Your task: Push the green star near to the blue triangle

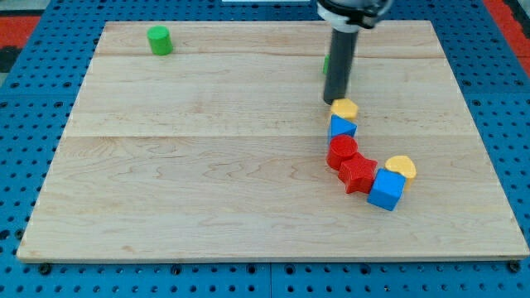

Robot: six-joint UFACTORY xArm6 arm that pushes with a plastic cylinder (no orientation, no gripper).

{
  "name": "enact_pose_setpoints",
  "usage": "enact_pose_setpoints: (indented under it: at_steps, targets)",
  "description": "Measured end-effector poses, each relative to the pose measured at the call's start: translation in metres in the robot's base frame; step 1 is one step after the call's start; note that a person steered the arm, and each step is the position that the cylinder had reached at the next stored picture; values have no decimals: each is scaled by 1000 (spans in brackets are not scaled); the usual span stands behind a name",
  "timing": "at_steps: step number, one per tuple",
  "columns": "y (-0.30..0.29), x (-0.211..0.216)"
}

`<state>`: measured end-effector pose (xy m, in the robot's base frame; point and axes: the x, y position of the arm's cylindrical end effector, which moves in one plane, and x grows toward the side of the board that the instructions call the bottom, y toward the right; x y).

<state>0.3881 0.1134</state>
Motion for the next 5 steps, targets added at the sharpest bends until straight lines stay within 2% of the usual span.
enact_pose_setpoints:
  at_steps: [1, 2, 3, 4, 5]
  targets:
    - [24, 35]
    - [33, 46]
    - [65, -10]
    - [129, -73]
    - [100, -127]
